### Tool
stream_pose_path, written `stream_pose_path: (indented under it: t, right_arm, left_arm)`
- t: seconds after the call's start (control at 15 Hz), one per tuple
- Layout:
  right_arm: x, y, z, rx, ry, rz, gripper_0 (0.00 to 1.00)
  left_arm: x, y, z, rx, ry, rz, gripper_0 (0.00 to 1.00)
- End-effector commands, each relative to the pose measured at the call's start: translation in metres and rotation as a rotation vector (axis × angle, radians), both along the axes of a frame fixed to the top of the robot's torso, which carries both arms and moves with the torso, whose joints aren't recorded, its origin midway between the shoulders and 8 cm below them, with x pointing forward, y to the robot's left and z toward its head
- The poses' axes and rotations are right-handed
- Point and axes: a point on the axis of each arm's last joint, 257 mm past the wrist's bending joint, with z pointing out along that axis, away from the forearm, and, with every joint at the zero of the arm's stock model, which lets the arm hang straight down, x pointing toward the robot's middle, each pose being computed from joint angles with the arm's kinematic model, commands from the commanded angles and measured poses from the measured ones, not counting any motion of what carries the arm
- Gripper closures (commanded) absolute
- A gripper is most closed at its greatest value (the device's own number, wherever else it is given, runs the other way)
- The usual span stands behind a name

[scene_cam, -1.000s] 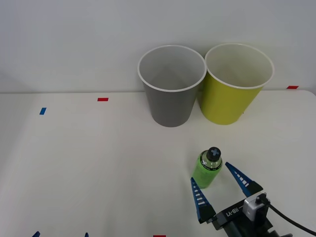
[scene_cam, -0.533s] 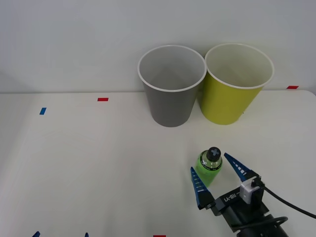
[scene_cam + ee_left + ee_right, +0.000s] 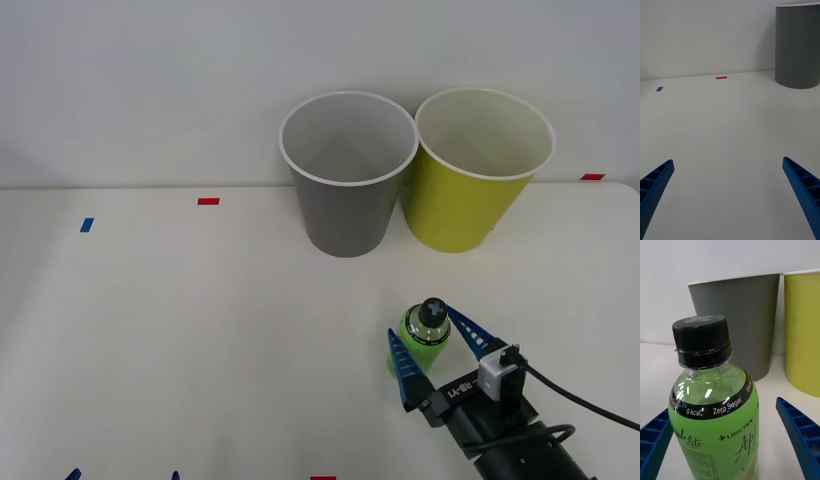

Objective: Put cans in the gray bin and PET bottles in the light green bin.

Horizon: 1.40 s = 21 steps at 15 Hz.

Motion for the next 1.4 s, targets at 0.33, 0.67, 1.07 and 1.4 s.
stream_pose_path:
  t: [0.33,0.67,1.07,1.4]
  right_arm:
    - [0.001,-0.001,0.000,0.009,0.003,-0.006,0.96]
    - [0.000,0.000,0.003,0.022,0.011,-0.005,0.97]
    - [-0.005,0.011,0.062,-0.009,0.105,0.033,0.99]
    - [-0.003,0.021,0.139,0.025,0.064,0.042,1.00]
  left_arm:
    - [0.000,0.000,0.000,0.000,0.000,0.000,0.00]
    - [0.000,0.000,0.000,0.000,0.000,0.000,0.00]
    - [0.000,0.000,0.000,0.000,0.000,0.000,0.00]
    - [0.000,0.000,0.000,0.000,0.000,0.000,0.00]
